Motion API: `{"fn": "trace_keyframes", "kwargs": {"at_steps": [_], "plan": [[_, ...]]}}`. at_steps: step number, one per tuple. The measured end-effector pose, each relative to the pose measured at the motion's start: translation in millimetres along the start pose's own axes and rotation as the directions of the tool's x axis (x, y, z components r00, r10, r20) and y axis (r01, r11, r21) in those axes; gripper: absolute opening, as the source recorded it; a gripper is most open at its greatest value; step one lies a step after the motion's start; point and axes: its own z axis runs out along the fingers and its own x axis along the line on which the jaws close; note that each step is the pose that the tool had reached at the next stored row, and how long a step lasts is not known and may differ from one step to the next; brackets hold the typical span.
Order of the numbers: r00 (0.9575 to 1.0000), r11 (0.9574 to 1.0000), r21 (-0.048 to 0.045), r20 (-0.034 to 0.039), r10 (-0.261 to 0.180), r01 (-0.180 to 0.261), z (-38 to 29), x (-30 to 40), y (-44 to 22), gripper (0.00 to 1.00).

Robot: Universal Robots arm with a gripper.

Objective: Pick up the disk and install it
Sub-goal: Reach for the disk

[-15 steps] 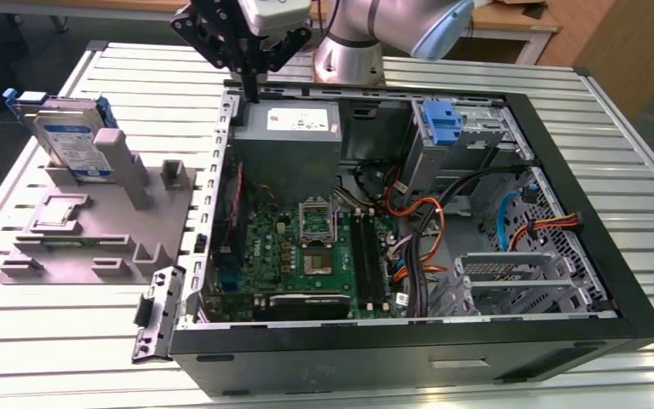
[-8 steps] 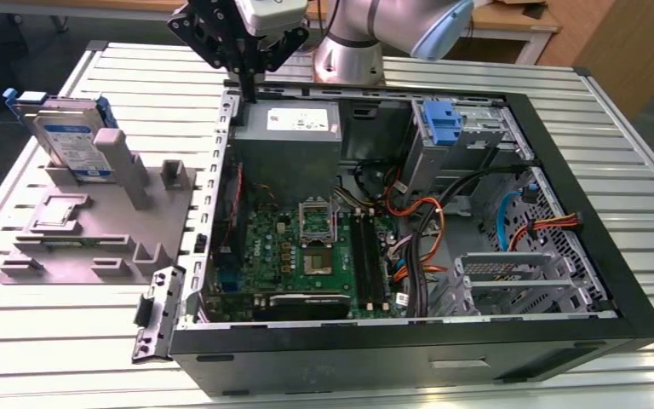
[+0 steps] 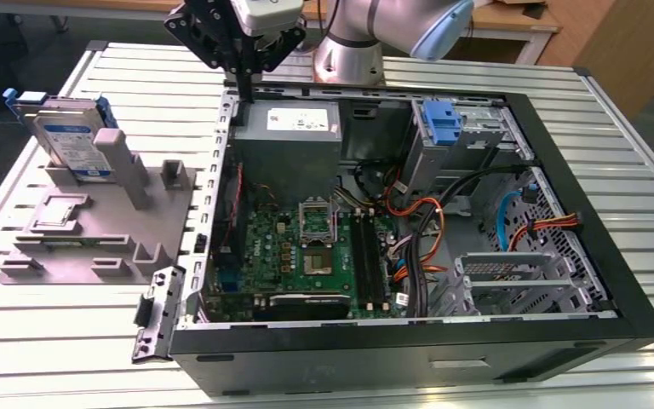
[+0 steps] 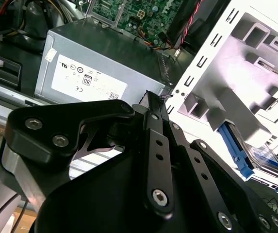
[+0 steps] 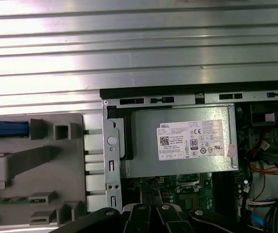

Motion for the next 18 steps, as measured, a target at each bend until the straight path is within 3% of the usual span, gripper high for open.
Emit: {"fn": "trace_keyframes", "kwargs": {"at_steps": [18], "plan": [[1.0000,1.0000,0.0000,0.0000,0.000,0.000,0.2,6.0,-0.5,0.10]]}}
